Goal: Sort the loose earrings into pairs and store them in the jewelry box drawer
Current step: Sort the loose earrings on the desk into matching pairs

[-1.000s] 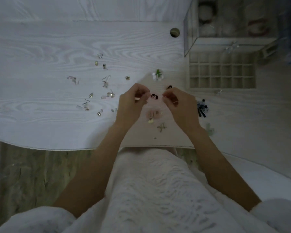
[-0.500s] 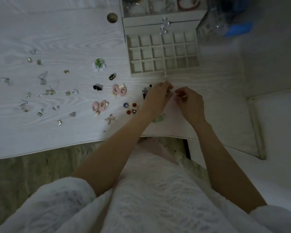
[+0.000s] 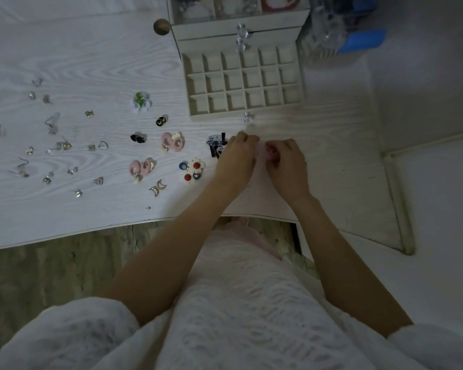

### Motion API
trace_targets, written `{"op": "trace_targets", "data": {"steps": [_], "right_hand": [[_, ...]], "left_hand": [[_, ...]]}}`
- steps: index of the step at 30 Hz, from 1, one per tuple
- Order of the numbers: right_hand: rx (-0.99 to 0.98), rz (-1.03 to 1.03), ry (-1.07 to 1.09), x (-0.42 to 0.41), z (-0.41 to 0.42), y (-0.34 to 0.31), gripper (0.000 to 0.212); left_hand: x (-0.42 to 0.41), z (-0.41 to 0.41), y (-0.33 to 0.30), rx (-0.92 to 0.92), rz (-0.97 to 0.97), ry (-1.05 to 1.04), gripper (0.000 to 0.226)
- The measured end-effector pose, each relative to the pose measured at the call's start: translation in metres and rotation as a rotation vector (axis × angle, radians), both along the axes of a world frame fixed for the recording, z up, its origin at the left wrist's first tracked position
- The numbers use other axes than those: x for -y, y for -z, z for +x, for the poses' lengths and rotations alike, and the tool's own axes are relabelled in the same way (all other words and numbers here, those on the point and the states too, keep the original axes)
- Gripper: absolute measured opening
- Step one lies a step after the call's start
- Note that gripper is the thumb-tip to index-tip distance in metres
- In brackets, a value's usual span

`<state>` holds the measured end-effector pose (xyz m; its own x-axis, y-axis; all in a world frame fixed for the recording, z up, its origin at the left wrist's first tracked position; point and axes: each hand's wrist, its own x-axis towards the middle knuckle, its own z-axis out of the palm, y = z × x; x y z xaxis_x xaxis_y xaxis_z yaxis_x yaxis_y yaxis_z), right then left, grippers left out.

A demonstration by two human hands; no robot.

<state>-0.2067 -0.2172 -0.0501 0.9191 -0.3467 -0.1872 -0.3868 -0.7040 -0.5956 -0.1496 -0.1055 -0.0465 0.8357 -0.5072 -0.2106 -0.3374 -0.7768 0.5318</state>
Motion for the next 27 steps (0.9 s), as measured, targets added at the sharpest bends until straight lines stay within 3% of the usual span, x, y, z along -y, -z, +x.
{"op": "trace_targets", "data": {"steps": [9,14,18,23,27], "right_hand": [[0.087,0.168,0.033,-0.007,0.001,-0.002,0.047],[0.088,0.038,0.028,-0.003,-0.002,0.002,0.042],[0.053,0.047,-0.031,-0.004,0.001,0.001,0.041],[0.126,-0.144,-0.207,-0.011,-0.002,-0.016,0.034],[0.256,-0.313,-0.481,-0.047,0.007,-0.032,0.023]], "left_hand": [[-0.007,-0.014,0.001,-0.029,-0.147,-0.077,0.062],[-0.009,-0.02,0.004,0.006,-0.167,-0.09,0.053],[-0.01,-0.02,0.001,-0.027,-0.201,-0.14,0.047],[-0.035,-0.021,-0.026,-0.036,-0.37,-0.188,0.032],[-0.091,-0.026,-0.056,0.109,-0.534,-0.286,0.027]]}}
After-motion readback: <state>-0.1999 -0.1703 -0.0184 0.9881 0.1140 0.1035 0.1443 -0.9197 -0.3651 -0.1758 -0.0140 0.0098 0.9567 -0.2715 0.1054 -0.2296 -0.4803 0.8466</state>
